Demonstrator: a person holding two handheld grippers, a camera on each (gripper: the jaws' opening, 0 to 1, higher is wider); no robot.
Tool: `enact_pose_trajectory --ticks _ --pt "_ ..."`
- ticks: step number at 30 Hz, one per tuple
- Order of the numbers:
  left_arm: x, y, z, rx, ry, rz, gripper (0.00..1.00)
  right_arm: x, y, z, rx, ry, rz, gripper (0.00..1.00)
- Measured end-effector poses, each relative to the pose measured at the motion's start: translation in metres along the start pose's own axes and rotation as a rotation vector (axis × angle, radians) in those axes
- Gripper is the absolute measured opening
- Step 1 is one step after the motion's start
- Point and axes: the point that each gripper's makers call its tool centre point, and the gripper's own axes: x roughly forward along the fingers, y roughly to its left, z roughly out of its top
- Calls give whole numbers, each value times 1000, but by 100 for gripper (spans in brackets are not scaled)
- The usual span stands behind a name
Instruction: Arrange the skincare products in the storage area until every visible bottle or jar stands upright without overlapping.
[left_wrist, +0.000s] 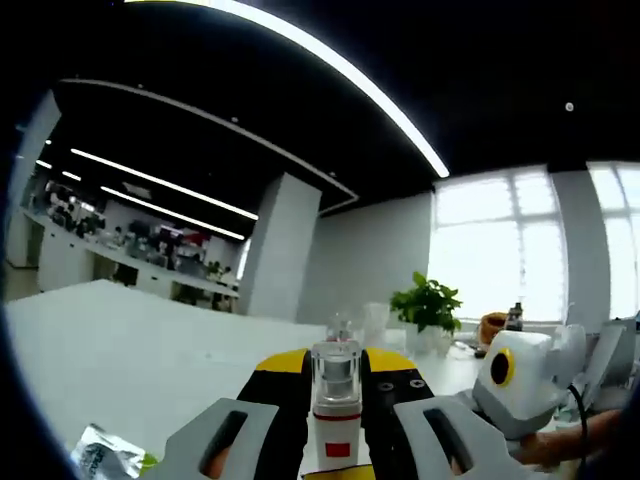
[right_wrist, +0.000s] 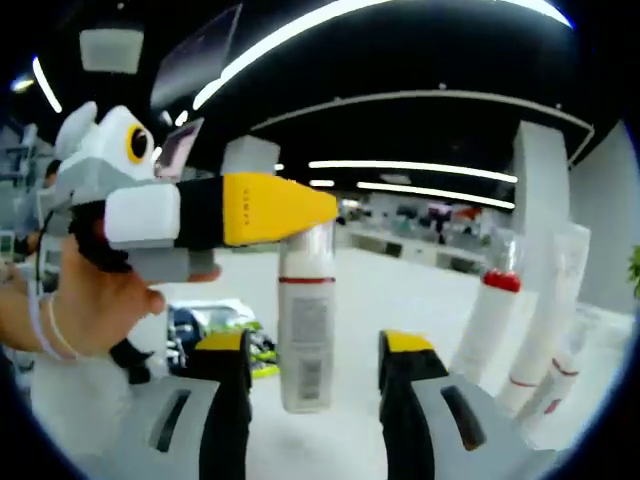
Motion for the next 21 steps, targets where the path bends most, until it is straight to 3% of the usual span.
enact_pose_trajectory --ticks 2,7,10,16,21 --pt "-2 -4 1 47 19 -33 19 0 1 -6 -14 28 14 34" --pt "-3 -13 -11 88 52 -61 19 3 7 -13 8 40 52 33" --pt "-1 -17 -19 136 70 -64 19 5 7 -25 18 95 71 21" --pt "1 -26 -39 282 142 -62 19 2 6 -42 17 158 108 20" --pt "3 -24 -42 330 120 -50 19 3 2 -45 66 167 133 21"
